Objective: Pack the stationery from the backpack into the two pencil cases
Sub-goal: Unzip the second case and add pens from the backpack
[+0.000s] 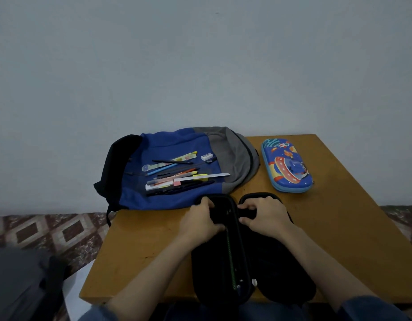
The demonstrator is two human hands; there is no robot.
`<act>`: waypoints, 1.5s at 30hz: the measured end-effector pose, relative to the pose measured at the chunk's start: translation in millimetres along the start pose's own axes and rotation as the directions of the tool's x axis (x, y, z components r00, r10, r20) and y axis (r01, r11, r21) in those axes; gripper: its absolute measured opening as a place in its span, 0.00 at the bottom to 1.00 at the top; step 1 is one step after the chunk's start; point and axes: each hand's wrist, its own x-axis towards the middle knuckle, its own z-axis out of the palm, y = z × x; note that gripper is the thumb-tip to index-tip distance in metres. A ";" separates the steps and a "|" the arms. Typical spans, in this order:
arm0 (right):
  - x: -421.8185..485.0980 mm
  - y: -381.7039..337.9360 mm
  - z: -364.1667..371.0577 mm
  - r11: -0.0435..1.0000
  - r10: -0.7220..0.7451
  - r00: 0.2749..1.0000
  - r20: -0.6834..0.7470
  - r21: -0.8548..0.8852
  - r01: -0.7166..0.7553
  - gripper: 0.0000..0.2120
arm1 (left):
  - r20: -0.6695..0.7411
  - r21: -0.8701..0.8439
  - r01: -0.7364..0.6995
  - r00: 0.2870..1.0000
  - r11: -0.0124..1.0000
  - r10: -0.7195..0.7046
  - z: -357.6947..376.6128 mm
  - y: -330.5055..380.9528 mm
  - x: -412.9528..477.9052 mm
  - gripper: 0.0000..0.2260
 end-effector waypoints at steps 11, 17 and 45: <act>-0.7 8.8 11.2 0.999 -0.025 0.997 -0.066 0.028 0.027 0.19 | -0.486 0.008 0.146 0.865 0.989 -0.124 -101.0 -93.3 108.0 0.11; 0.2 9.6 12.8 1.000 -0.015 0.998 -0.067 0.025 0.017 0.19 | -0.329 0.267 0.173 0.941 0.948 -0.079 -93.7 -115.3 127.1 0.14; -4.8 4.8 4.2 0.994 0.014 0.999 -0.035 0.112 -0.010 0.17 | -0.604 -0.568 -0.469 0.795 0.677 0.044 -96.4 -28.7 7.9 0.12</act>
